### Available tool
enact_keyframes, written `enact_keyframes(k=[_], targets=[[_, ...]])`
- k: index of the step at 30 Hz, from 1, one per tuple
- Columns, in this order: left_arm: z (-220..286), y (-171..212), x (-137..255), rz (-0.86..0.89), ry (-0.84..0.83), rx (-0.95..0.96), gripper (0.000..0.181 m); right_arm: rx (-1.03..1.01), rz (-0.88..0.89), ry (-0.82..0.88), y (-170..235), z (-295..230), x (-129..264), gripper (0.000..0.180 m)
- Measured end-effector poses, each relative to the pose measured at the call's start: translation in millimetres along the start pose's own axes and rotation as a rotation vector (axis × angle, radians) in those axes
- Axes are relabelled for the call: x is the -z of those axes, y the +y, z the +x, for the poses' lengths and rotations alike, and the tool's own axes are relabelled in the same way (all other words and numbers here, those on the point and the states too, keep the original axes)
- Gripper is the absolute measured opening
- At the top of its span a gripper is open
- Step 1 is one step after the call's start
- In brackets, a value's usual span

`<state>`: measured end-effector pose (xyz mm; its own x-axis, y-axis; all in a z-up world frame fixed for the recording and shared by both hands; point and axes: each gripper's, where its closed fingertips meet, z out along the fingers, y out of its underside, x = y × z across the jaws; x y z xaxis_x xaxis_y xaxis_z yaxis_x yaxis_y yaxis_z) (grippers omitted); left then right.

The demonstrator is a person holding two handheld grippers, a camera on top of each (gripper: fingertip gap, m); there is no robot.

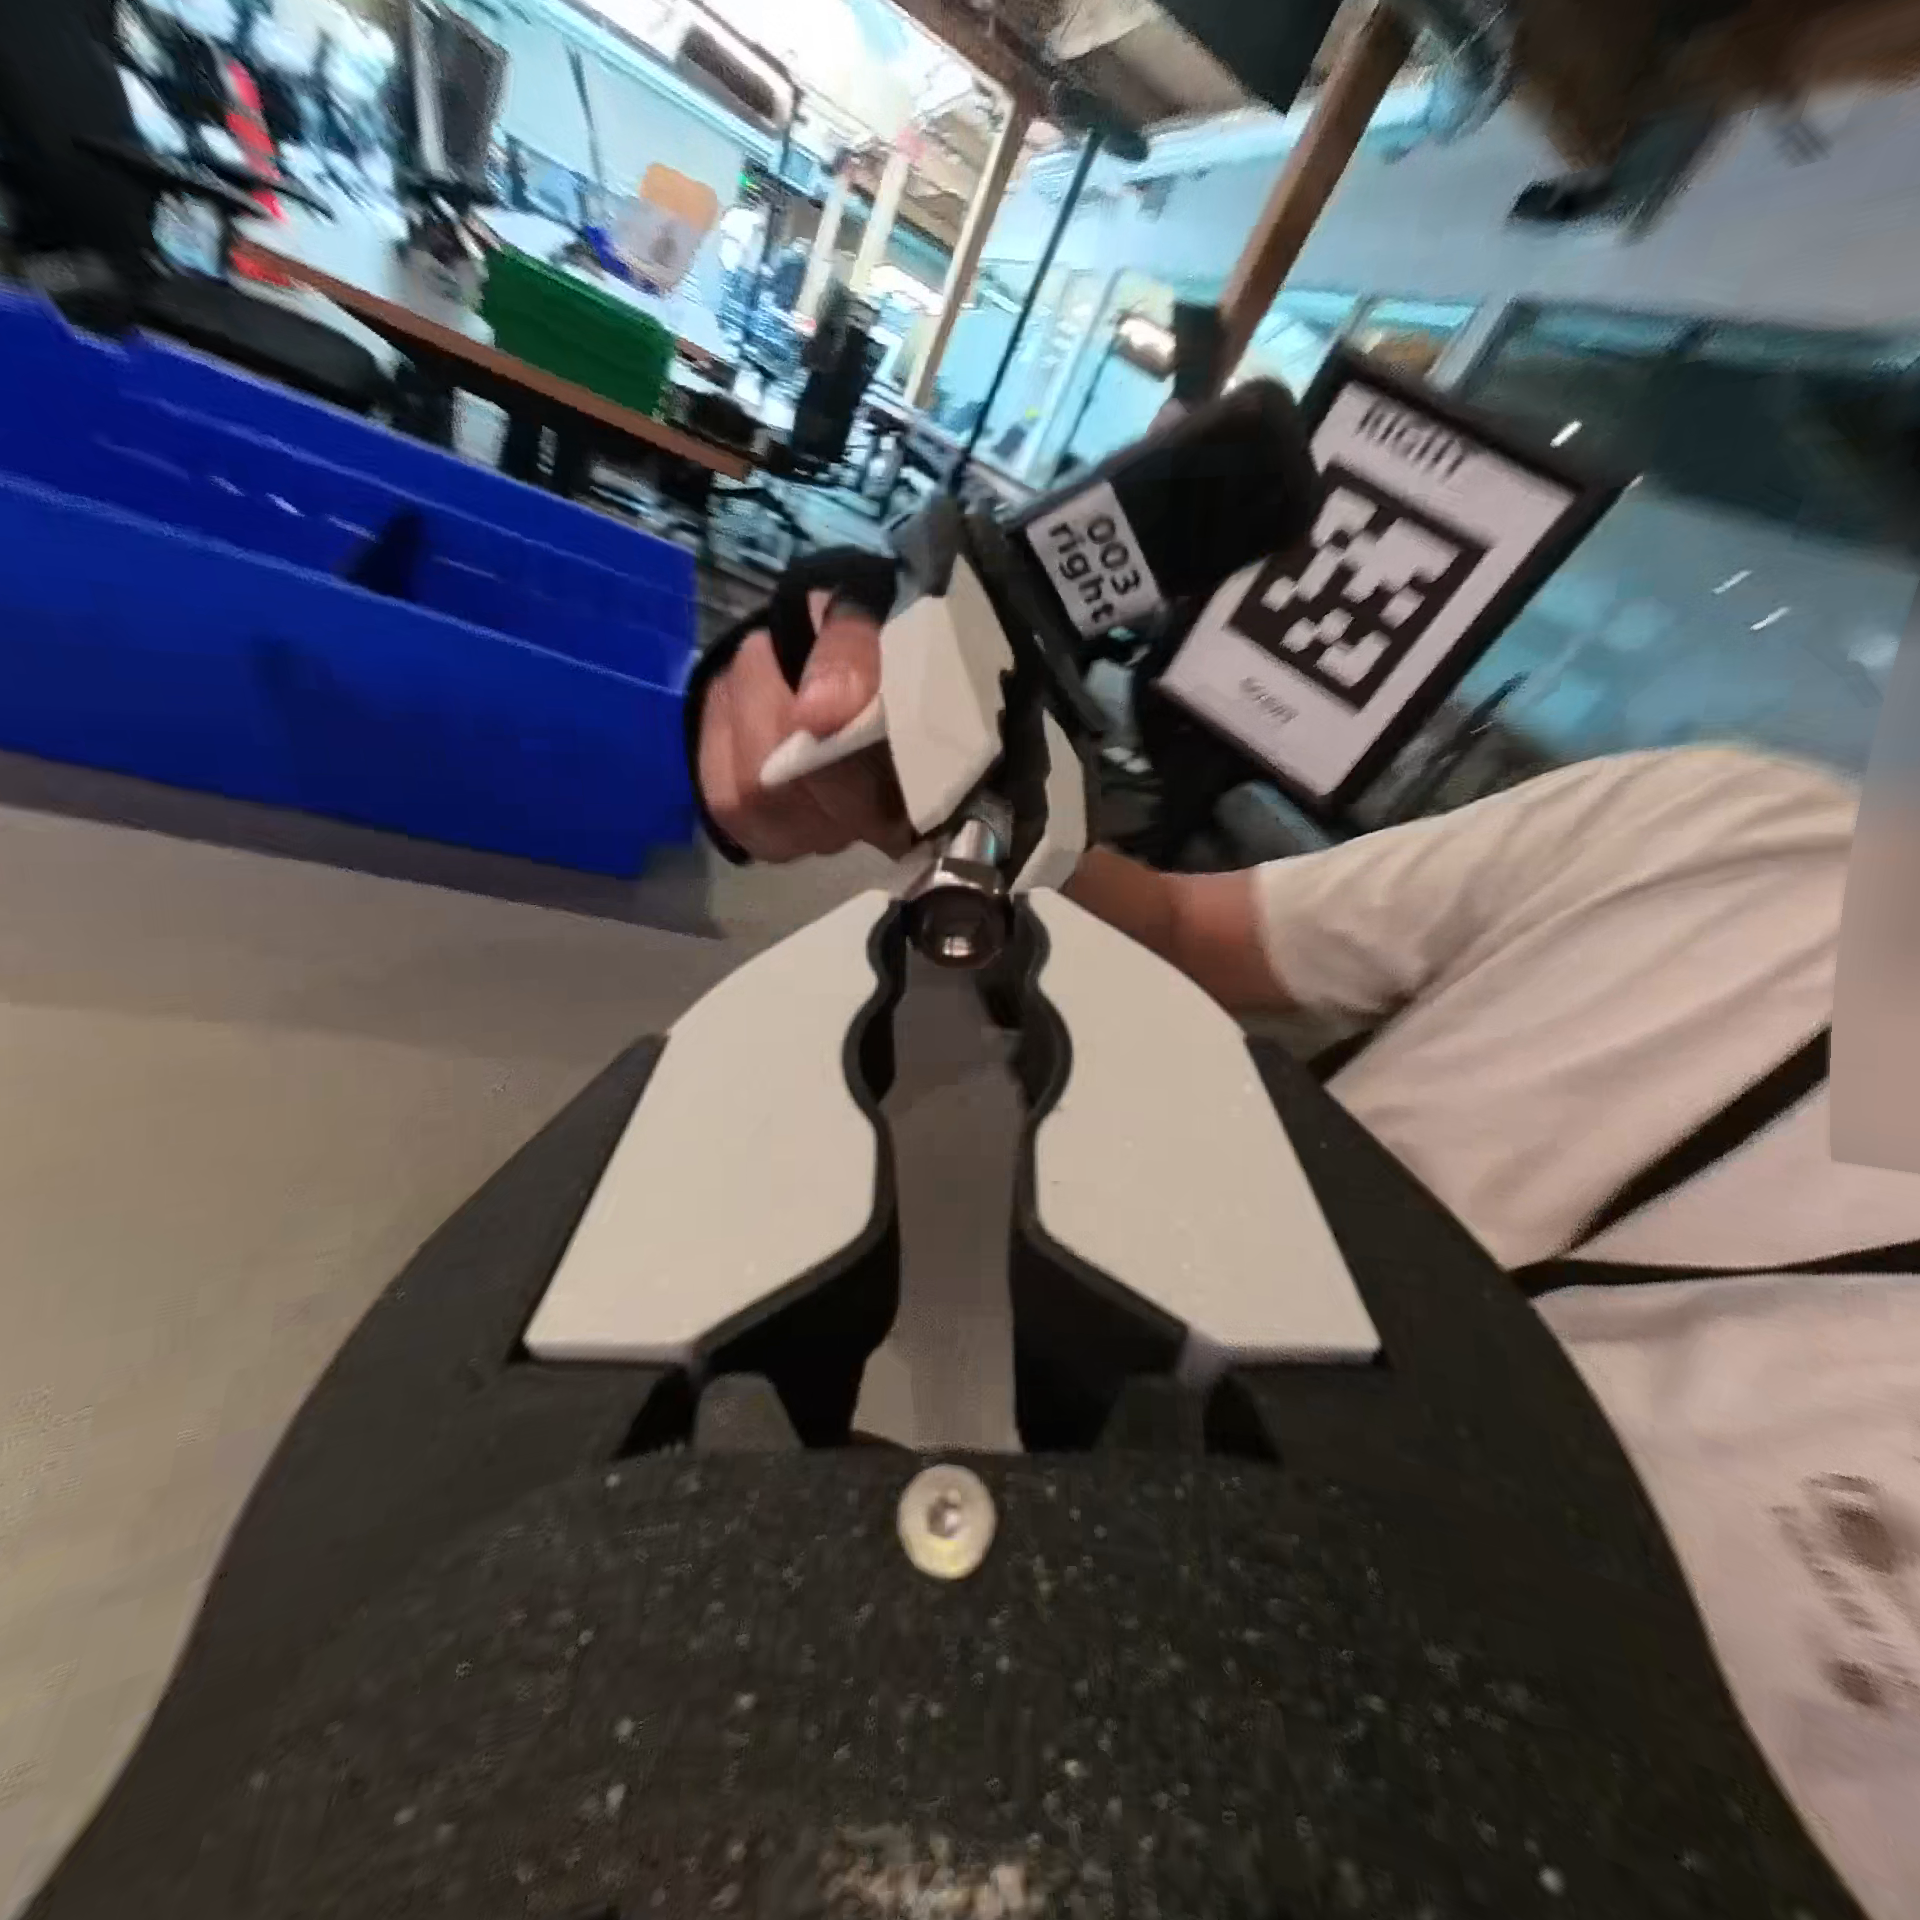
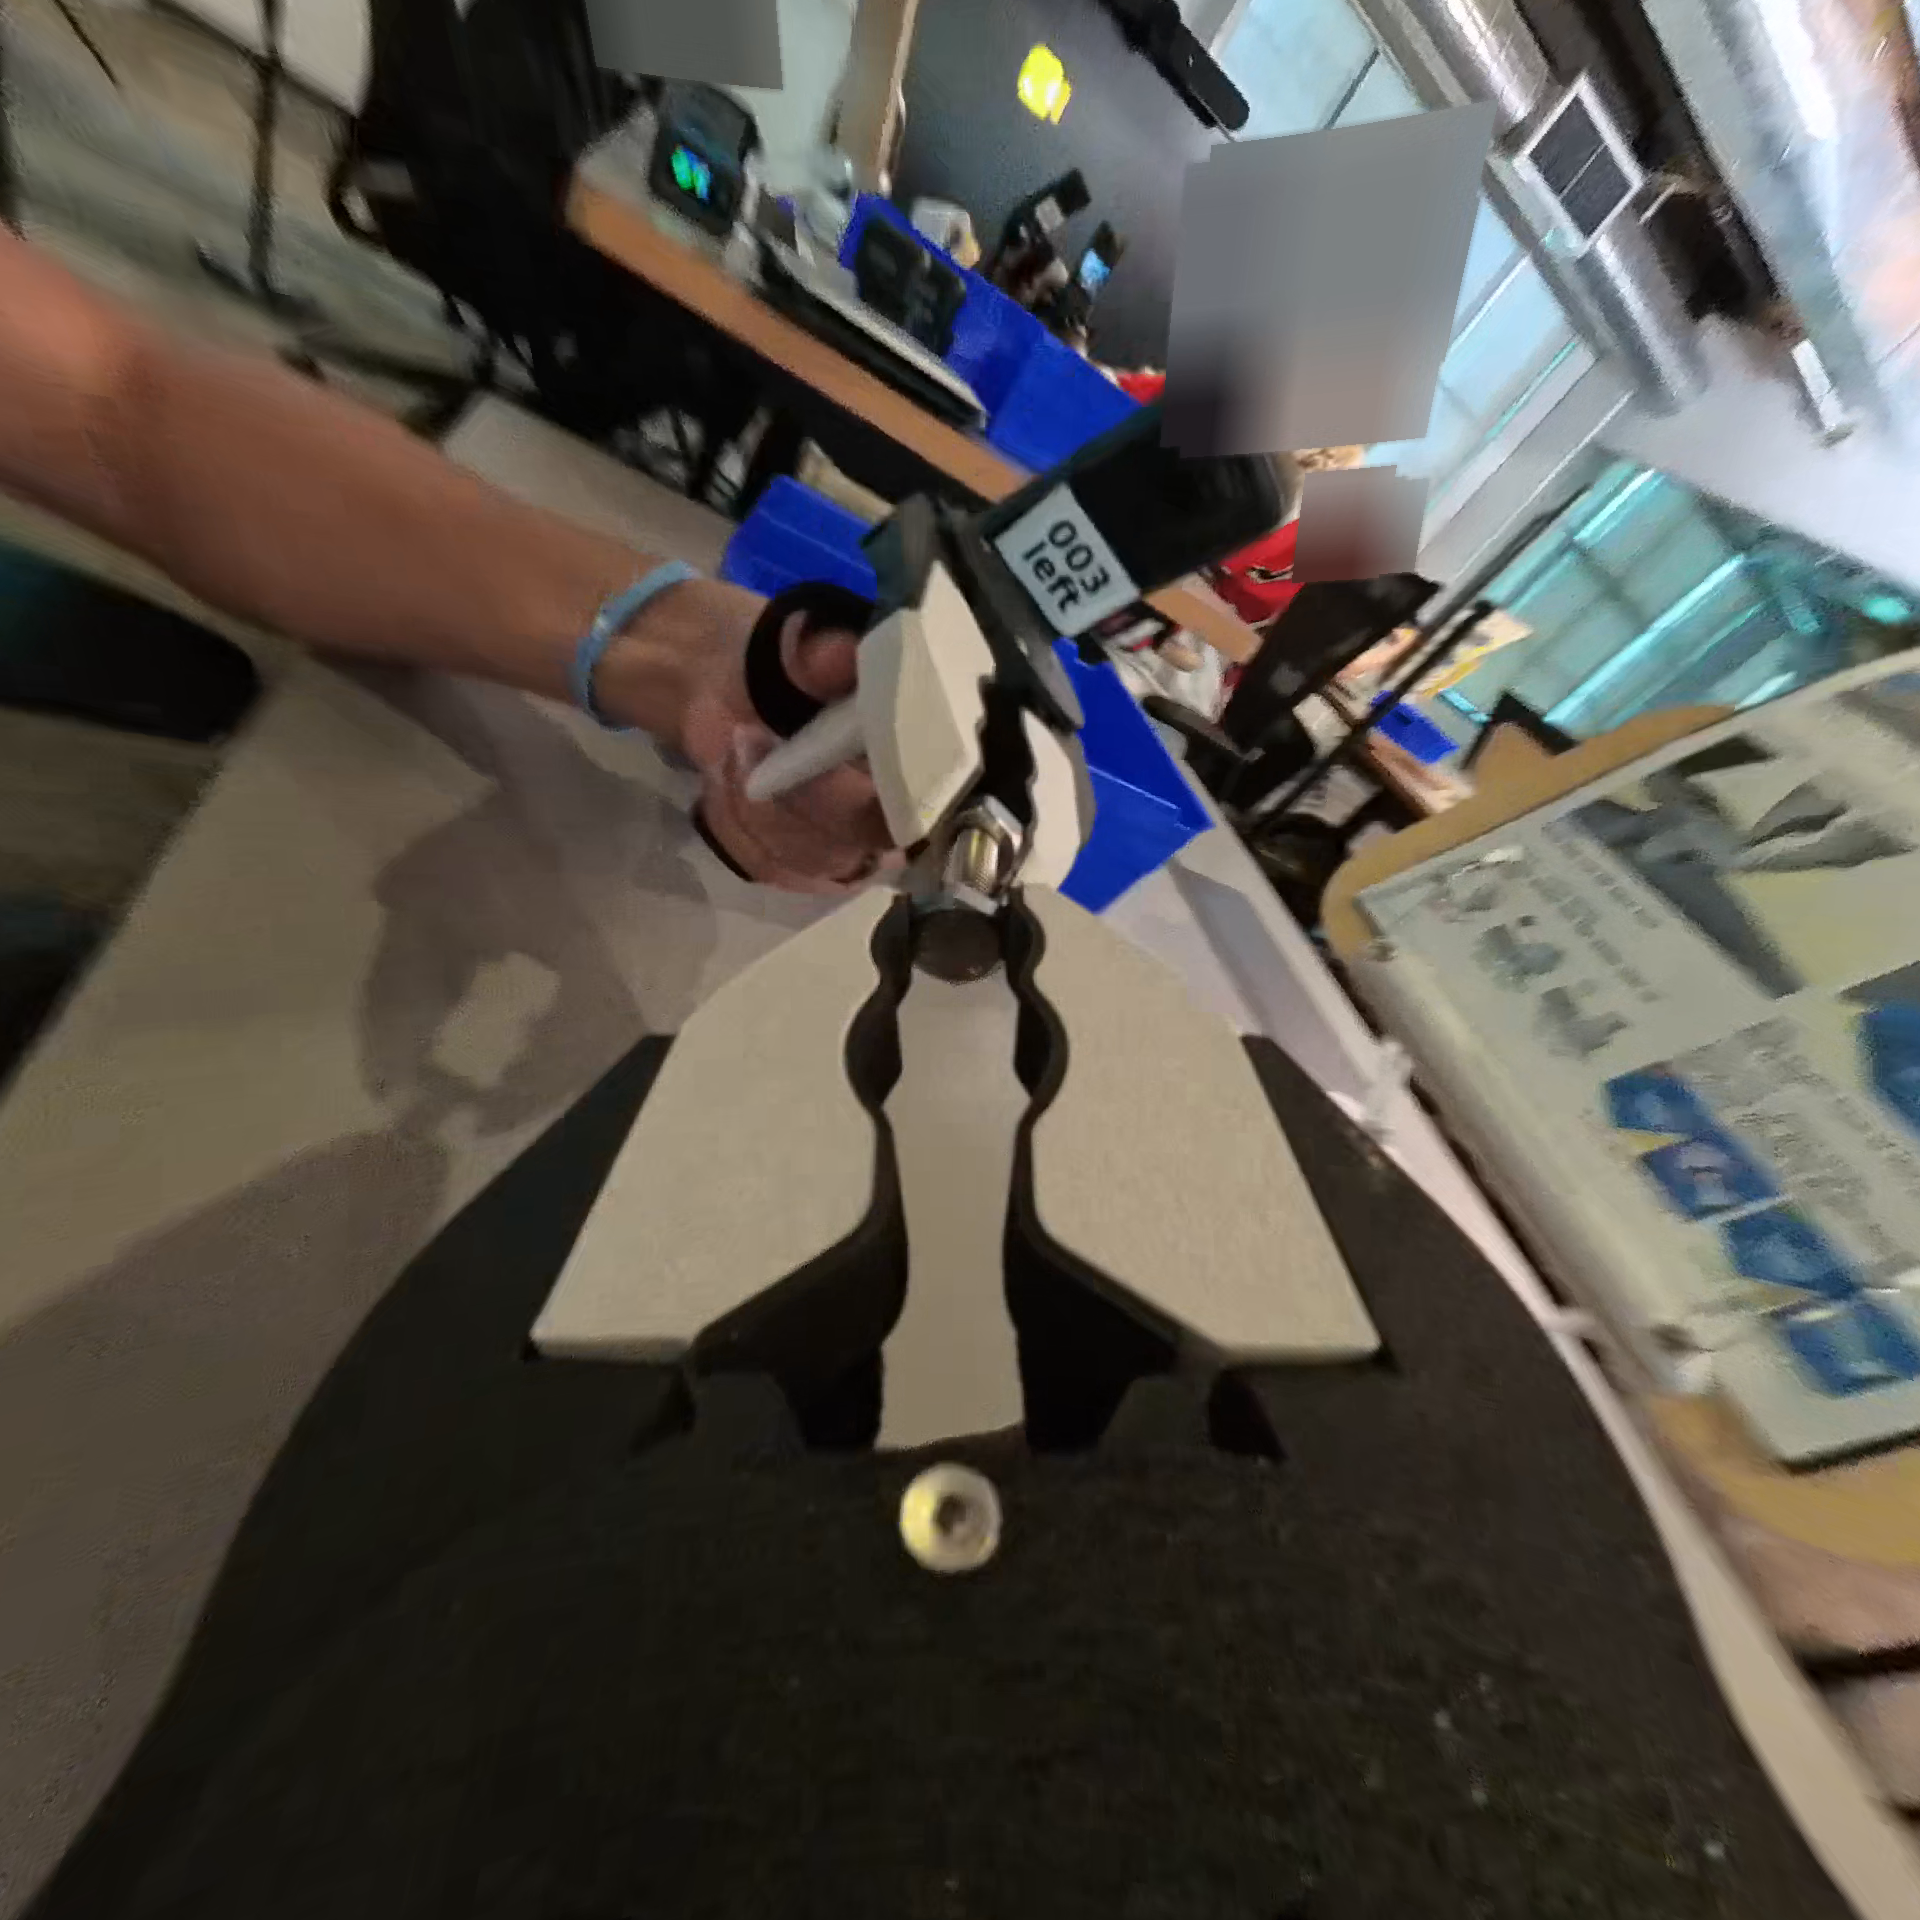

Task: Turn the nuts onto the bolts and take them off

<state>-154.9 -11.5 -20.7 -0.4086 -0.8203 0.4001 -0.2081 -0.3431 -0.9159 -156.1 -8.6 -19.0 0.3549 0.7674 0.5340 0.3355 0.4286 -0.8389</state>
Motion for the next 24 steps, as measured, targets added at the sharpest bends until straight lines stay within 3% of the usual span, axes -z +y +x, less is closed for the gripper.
enact_keyframes(k=[3, 7, 13, 21, 24], targets=[[-0.4, 1.2, -0.8, 0.003, 0.092, 0.201, 0.019, 0.216, -0.100, 0.070, 3.8, 0.7, 0.8, 0.017], [0.2, 3.9, -2.2, -0.014, 0.091, 0.194, 0.019, 0.225, -0.101, 0.056, 4.5, -1.8, 1.9, 0.017], [-5.3, 5.9, 0.1, -0.032, 0.026, 0.094, 0.019, -0.132, 0.011, -0.030, 6.0, -2.0, -1.4, 0.017], [-22.3, -12.5, 18.3, 0.048, -0.167, -0.133, 0.019, -0.734, 0.220, -0.097, 6.7, 25.1, -4.6, 0.053], [-27.2, -20.0, 25.5, 0.077, -0.244, -0.222, 0.019, -0.995, 0.293, -0.163, 8.8, 31.0, -9.2, 0.055]])
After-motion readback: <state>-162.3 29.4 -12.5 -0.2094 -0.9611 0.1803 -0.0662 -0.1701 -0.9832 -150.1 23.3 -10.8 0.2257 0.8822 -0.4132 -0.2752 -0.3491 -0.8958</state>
